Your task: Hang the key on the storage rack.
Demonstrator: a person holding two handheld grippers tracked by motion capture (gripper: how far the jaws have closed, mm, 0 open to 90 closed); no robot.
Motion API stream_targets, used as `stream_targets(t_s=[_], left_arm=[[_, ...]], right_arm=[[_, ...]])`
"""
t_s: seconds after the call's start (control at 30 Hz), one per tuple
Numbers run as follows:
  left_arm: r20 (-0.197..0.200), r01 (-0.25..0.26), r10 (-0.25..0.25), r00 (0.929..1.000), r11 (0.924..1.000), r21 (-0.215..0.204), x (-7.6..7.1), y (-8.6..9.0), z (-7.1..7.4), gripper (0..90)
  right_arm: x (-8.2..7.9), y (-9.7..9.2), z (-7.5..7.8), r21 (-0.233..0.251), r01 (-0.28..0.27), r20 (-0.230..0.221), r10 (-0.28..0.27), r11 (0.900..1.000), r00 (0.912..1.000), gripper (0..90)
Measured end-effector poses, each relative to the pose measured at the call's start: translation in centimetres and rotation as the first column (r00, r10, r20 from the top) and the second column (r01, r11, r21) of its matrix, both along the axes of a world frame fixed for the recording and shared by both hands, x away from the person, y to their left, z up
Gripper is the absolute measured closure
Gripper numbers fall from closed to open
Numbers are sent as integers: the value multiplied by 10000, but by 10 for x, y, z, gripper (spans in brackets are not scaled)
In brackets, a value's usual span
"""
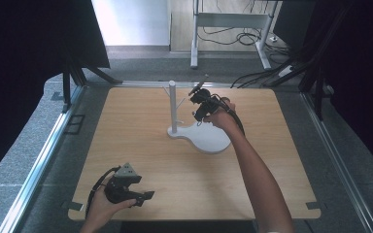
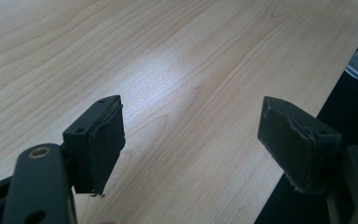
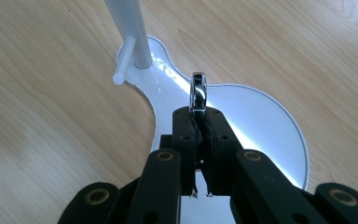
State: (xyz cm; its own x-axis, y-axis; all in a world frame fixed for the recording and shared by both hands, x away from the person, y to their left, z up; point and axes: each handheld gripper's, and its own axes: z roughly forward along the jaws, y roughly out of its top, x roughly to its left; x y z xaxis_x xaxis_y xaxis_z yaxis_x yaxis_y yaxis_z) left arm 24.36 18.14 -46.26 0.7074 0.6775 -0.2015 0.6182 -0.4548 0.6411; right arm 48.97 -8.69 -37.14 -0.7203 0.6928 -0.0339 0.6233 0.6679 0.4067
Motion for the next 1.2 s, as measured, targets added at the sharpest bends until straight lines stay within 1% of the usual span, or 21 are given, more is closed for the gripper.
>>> stream_targets(t_s=[0.2,0.43,0.47,0.63,0.67,0.8,0.97,1.0,1.2], left_arm=[[-54,-56,56,10000,10000,-70,0,1,-1,233],[-27,-34,34,10000,10000,-73,0,2,0,234],[-19,-23,23,10000,10000,-75,0,2,0,234],[4,29,-28,10000,9999,-106,0,2,1,233],[0,20,-20,10000,9999,-116,0,2,1,233],[-17,8,-8,10000,9999,-159,0,2,1,233],[-10,-10,9,10000,9998,-193,0,2,1,233],[8,-13,13,10000,9998,-175,0,3,1,234],[-12,-72,72,10000,9997,-212,0,5,1,233]], right_arm=[[5,1,-2,-84,-3,-38,3,10000,10000,840],[12,7,4,-26,-21,37,21,10000,10000,840],[14,10,6,-21,-46,37,46,10000,10000,840],[17,15,7,-22,-50,82,50,10000,10000,840],[20,16,6,26,-26,53,26,10000,10000,840],[26,16,8,-39,88,72,-88,10000,9999,840],[32,15,11,85,162,155,-163,9998,9997,840],[35,15,11,208,251,163,-254,9995,9995,840],[41,16,12,267,358,193,-363,9990,9992,840]])
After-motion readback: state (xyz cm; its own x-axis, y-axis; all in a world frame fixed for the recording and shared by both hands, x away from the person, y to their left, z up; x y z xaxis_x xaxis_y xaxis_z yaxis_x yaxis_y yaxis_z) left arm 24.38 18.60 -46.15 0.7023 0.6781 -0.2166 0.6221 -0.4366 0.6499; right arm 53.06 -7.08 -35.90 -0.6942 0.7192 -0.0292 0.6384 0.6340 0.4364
